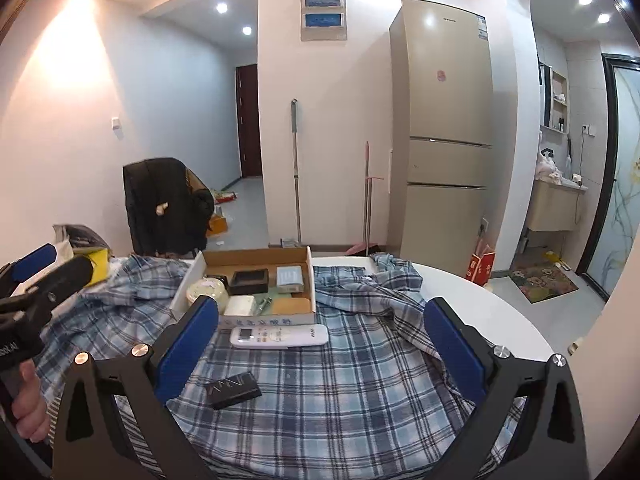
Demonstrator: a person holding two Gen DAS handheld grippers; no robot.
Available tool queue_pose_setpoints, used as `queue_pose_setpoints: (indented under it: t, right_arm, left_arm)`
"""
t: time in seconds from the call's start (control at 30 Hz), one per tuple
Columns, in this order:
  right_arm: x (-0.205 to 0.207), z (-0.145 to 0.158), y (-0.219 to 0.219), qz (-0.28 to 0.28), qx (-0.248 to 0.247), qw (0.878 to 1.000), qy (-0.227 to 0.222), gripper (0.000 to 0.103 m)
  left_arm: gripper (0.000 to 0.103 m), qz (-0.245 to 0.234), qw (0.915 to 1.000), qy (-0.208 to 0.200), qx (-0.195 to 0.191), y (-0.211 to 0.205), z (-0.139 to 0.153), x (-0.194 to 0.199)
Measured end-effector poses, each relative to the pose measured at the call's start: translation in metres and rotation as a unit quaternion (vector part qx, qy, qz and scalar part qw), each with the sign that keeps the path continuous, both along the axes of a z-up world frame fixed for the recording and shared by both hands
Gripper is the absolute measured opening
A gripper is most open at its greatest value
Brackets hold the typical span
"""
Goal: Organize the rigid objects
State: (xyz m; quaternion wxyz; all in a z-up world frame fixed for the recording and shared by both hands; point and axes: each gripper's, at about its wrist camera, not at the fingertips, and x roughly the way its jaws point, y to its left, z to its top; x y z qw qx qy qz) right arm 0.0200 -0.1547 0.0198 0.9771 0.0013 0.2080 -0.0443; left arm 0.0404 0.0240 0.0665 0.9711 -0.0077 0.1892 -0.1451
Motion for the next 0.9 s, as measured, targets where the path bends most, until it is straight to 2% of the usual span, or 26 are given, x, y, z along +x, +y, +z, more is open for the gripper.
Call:
queue_pose_setpoints:
  t: [0.2, 0.37, 0.5, 0.67, 0.77, 0.83, 0.9]
  right_arm:
    - [0.021, -0.017, -0.014, -0.011, 0.027, 0.999, 0.030, 0.102]
    - [0.038, -0.037, -0.023, -0.032, 0.023, 0.998, 0.046, 0.102]
    - [0.047, -0.053, -0.030, -0.056, 0.018, 0.997, 0.057, 0.102]
    - [0.056, -0.070, -0.036, -0.051, 0.032, 0.995, 0.081, 0.102]
    - [0.059, -0.078, -0.035, -0.045, 0.037, 0.994, 0.090, 0.102]
    - [0.060, -0.081, -0.034, -0.039, 0.035, 0.994, 0.093, 0.102]
    - [0.062, -0.084, -0.031, -0.033, 0.031, 0.995, 0.094, 0.102]
  left_arm:
    - [0.103, -0.019, 0.9997, 0.015, 0.010, -0.016, -0.016, 0.014]
    - [0.103, -0.032, 0.9984, 0.045, 0.014, -0.027, -0.037, 0.031]
    - [0.103, -0.005, 0.9973, 0.055, 0.048, -0.029, -0.056, 0.041]
    - [0.102, -0.027, 0.9941, 0.103, 0.018, -0.017, -0.071, 0.060]
    - [0.093, -0.054, 0.9910, 0.118, 0.032, -0.022, -0.077, 0.067]
    - [0.093, -0.061, 0.9906, 0.113, 0.046, -0.024, -0.079, 0.070]
    - [0.086, -0.065, 0.9898, 0.119, 0.043, -0.025, -0.081, 0.075]
